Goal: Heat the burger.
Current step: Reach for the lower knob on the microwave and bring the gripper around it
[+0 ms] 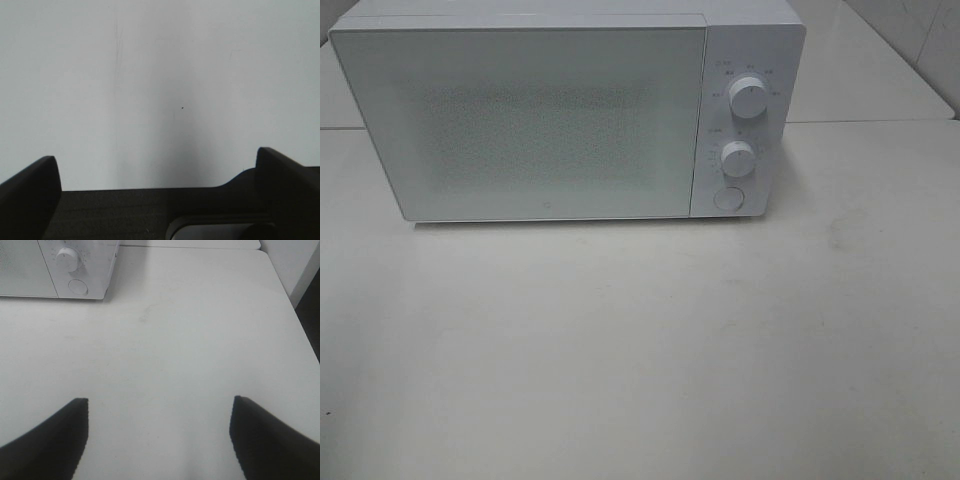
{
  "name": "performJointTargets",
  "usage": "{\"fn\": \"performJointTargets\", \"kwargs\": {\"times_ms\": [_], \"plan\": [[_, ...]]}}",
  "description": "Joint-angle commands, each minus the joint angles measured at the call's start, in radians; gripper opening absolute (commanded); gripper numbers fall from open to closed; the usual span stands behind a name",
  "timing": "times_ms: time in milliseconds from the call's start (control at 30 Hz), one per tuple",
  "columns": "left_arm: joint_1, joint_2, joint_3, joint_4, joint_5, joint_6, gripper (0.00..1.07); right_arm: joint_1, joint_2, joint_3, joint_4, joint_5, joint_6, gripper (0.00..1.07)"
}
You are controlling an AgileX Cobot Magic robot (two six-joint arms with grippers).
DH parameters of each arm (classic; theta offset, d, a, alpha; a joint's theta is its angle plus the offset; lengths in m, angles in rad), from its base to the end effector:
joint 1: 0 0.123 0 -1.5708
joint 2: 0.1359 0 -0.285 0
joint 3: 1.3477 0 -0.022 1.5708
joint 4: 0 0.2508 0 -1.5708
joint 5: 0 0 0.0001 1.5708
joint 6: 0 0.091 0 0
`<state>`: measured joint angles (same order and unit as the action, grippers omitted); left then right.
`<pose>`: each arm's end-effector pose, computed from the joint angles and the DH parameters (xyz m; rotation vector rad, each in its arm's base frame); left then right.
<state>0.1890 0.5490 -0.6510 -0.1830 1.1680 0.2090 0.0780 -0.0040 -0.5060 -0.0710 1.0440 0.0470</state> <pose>0.0735 -0.0015 0.2979 -0.0006 2.5251 -0.0839 -0.0051 -0.0060 0.2805 -0.0283 2.0154 -0.0051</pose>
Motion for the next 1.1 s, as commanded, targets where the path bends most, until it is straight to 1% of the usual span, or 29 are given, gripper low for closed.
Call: {"fn": "performJointTargets", "kwargs": {"times_ms": [33, 67, 133, 167, 200, 233, 300, 333, 367, 400, 433, 500, 533, 600, 633, 1100], "plan": [[0.002, -0.080, 0.030, 0.000, -0.012, -0.009, 1.00, -0.007, -0.028, -0.001, -0.002, -0.007, 0.007, 0.75], [0.002, -0.141, 0.055, 0.000, -0.012, -0.009, 1.00, -0.007, -0.028, -0.001, -0.002, -0.007, 0.007, 0.75], [0.002, -0.167, 0.067, 0.000, -0.012, -0.009, 1.00, -0.007, -0.028, -0.001, -0.002, -0.007, 0.007, 0.75], [0.002, -0.228, 0.100, -0.002, -0.018, -0.010, 1.00, -0.007, -0.028, -0.001, -0.002, -0.007, 0.007, 0.75], [0.002, -0.228, 0.100, -0.002, -0.018, -0.010, 1.00, -0.007, -0.028, -0.001, -0.002, -0.007, 0.007, 0.75], [0.002, -0.280, 0.114, -0.002, -0.039, -0.012, 1.00, -0.007, -0.028, -0.001, -0.002, -0.007, 0.007, 0.75], [0.001, -0.309, 0.114, -0.002, -0.052, -0.012, 1.00, -0.007, -0.028, -0.001, -0.002, -0.007, 0.007, 0.75], [0.001, -0.366, 0.128, -0.002, -0.082, -0.012, 1.00, -0.007, -0.028, -0.001, -0.002, -0.007, 0.007, 0.75], [0.001, -0.389, 0.137, -0.002, -0.098, -0.012, 1.00, -0.007, -0.028, -0.001, -0.002, -0.007, 0.007, 0.75], [0.001, -0.389, 0.137, -0.002, -0.098, -0.012, 1.00, -0.007, -0.028, -0.001, -0.002, -0.007, 0.007, 0.75], [0.000, -0.444, 0.151, -0.001, -0.123, -0.013, 1.00, -0.007, -0.028, -0.001, -0.002, -0.007, 0.007, 0.75], [0.000, -0.464, 0.150, 0.004, -0.123, -0.015, 1.00, -0.007, -0.028, -0.001, -0.002, -0.007, 0.007, 0.75], [0.000, -0.514, 0.150, 0.011, -0.123, -0.015, 1.00, -0.007, -0.028, -0.001, -0.002, -0.007, 0.007, 0.75], [0.000, -0.537, 0.150, 0.011, -0.123, -0.015, 1.00, -0.007, -0.028, -0.001, -0.002, -0.007, 0.007, 0.75], [0.000, -0.580, 0.150, 0.012, -0.123, -0.015, 1.00, -0.007, -0.028, -0.001, -0.002, -0.007, 0.007, 0.75], [-0.002, -0.579, 0.150, 0.017, -0.123, -0.014, 1.00, -0.007, -0.022, -0.001, -0.002, -0.007, 0.007, 0.75]]}}
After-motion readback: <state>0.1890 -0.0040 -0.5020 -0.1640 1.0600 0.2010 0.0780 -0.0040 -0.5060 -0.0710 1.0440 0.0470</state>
